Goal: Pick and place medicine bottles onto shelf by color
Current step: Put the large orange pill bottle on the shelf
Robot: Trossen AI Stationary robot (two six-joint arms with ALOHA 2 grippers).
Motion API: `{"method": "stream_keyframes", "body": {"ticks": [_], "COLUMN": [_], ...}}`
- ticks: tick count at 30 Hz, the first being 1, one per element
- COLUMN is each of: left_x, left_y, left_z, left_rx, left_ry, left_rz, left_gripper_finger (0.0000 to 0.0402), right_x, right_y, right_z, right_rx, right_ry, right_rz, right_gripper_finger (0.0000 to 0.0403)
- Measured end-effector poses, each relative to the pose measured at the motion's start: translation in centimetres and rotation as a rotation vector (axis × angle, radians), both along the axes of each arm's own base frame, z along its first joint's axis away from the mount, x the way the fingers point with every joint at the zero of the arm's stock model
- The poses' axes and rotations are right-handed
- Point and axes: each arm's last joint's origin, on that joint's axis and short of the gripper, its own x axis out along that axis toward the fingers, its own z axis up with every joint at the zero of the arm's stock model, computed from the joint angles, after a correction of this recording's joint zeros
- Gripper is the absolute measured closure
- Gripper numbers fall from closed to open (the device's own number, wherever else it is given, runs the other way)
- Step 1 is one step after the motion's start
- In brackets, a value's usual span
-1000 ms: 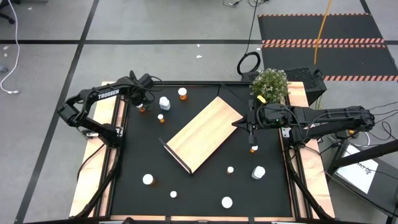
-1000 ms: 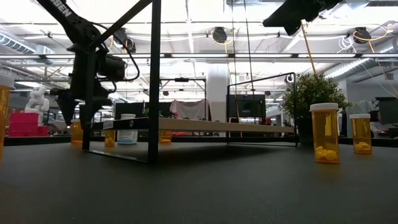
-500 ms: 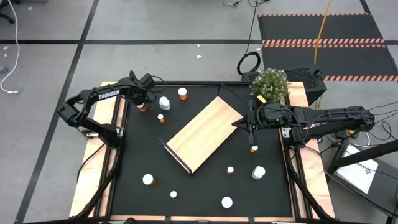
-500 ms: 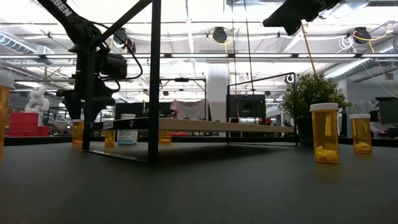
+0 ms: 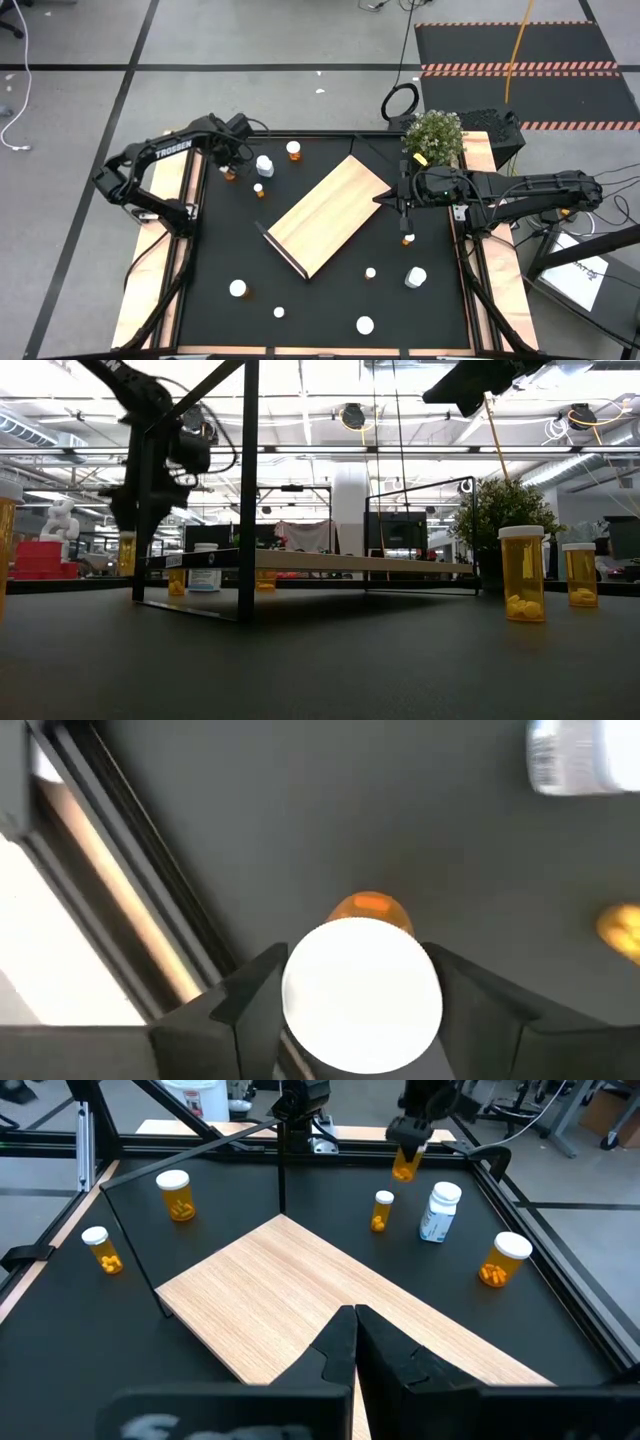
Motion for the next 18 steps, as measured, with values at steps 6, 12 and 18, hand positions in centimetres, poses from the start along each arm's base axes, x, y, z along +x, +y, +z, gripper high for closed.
{"method": "stream_keyframes", "body": {"ticks": [6, 12, 18], "left_x": [2.1, 4.7, 7.9], "left_y": [-0.2, -1.9, -4.0], "left_z": [5.5, 11.4, 15.0], "left_rx": [0.06, 0.186, 0.25], "left_ry": [-0.05, -0.161, -0.254], "left_rz": [-0.124, -0.291, -0.432], "left_gripper_finger": [0.0202, 0.0191, 0.0199], "right_x": [0.0, 0.0, 0.0], "right_y": [0.0, 0.0, 0.0], "right_z": [0.0, 0.0, 0.0], "right_rx": [-0.002, -0.002, -0.005], "right_ry": [0.0, 0.0, 0.0], "right_rz": [0.0, 0.0, 0.002], "right_gripper_finger": [0.0403, 0.0403, 0.0403]}}
